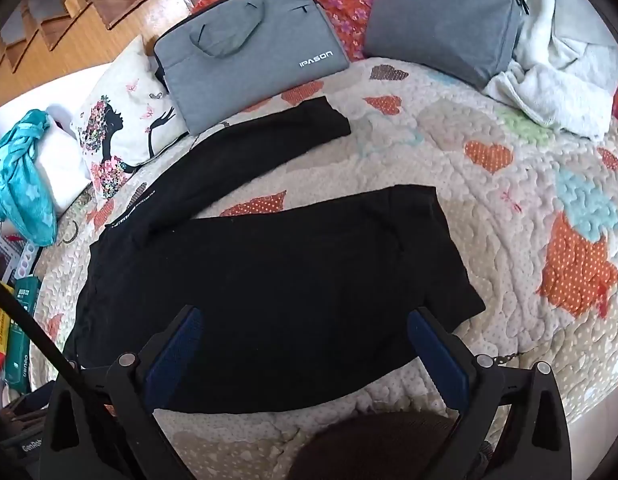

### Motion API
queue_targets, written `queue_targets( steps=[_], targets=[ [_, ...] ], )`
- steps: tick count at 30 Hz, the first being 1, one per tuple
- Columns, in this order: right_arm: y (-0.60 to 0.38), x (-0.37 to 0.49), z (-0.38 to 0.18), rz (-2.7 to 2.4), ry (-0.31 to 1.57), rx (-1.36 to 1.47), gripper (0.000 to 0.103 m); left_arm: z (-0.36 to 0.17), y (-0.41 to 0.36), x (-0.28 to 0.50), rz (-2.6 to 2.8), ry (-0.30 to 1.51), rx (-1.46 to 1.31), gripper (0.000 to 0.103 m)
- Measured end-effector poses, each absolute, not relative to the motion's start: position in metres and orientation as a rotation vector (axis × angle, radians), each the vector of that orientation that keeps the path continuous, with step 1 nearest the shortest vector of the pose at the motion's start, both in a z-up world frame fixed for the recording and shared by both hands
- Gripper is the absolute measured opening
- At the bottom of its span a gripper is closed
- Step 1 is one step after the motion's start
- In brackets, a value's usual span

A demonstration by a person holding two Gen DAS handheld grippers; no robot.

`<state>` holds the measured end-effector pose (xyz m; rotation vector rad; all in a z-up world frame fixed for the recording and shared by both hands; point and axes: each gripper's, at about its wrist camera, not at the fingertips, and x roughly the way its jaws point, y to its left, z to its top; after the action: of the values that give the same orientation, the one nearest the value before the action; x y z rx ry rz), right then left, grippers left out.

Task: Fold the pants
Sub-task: 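Move both grippers toward the waistband of the black pants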

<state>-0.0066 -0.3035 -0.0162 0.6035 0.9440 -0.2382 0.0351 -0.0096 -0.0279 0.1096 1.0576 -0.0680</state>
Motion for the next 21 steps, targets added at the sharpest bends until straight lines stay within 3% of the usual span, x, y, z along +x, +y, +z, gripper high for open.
queue_targets(
  steps=[21],
  targets=[
    [-0.295, -0.02, -0.025, -0.209, 0.95, 0.748, 0.103, -0.093, -0.033, 0.069, -0.089, 1.176, 0.234, 0.103]
  ],
)
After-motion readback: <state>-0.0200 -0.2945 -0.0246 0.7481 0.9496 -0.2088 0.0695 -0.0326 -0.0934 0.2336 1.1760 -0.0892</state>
